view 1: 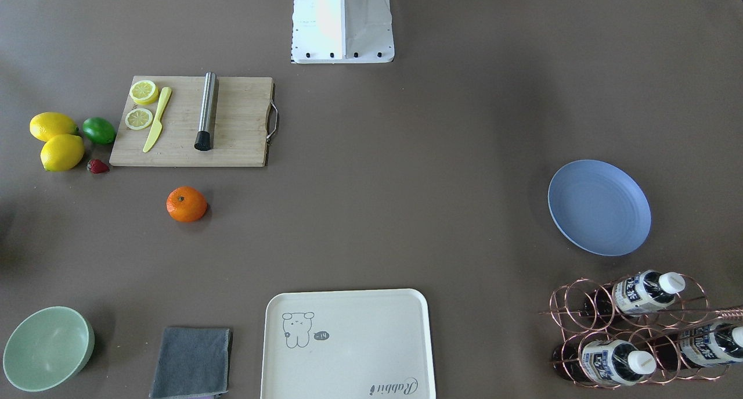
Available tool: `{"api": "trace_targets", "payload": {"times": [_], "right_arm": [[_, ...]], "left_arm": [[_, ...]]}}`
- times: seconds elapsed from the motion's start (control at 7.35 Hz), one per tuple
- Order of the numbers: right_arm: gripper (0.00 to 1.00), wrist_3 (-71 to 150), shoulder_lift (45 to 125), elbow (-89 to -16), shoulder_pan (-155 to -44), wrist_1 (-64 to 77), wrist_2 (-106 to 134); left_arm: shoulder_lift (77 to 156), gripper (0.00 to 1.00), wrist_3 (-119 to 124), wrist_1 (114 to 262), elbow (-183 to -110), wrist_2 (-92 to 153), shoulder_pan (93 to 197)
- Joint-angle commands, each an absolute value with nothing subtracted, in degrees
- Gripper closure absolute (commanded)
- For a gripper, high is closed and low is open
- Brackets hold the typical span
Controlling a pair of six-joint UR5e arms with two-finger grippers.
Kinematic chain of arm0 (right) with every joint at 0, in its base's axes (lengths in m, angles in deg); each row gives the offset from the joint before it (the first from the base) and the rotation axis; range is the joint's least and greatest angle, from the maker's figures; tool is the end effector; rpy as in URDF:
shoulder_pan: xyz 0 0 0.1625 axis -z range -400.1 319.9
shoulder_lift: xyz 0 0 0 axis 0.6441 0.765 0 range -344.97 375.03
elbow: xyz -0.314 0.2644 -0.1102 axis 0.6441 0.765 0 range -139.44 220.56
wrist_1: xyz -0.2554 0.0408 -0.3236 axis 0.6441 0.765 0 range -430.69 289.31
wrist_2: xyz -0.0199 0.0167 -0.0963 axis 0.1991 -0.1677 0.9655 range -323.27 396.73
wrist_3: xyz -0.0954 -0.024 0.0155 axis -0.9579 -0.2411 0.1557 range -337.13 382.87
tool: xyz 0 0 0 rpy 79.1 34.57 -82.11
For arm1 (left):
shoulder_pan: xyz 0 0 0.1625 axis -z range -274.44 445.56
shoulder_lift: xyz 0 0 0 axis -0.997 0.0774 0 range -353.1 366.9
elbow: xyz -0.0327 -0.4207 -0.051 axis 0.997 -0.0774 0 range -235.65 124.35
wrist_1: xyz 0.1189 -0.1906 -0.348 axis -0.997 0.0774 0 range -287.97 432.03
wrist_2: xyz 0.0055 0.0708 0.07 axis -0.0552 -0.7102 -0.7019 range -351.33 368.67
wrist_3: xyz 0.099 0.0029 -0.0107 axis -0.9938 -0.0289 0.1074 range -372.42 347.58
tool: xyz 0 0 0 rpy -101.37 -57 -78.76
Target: Pick orange to plate
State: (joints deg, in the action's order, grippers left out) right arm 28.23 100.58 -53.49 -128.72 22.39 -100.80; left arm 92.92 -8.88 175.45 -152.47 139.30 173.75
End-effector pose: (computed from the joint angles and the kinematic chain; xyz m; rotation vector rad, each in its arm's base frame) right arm 0.0472 -0.5278 0.5858 0.0403 -0.8328 0.0262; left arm -0.0532 -0.4811 0.6117 0.2386 0.7161 0.0718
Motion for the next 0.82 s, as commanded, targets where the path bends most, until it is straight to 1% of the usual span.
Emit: {"api": "trace_targets", "payload": {"times": [0.0,0.68], "right_arm": [[0.00,28.2,100.6,-54.0,-128.7,22.4,-100.8],[0.00,28.6,100.6,-54.5,-128.7,22.4,-100.9]], "left_arm": [[92.7,0.02,-9.0,175.6,-152.4,139.3,173.7],[92.7,0.02,-9.2,175.5,-152.1,139.3,173.6]]}}
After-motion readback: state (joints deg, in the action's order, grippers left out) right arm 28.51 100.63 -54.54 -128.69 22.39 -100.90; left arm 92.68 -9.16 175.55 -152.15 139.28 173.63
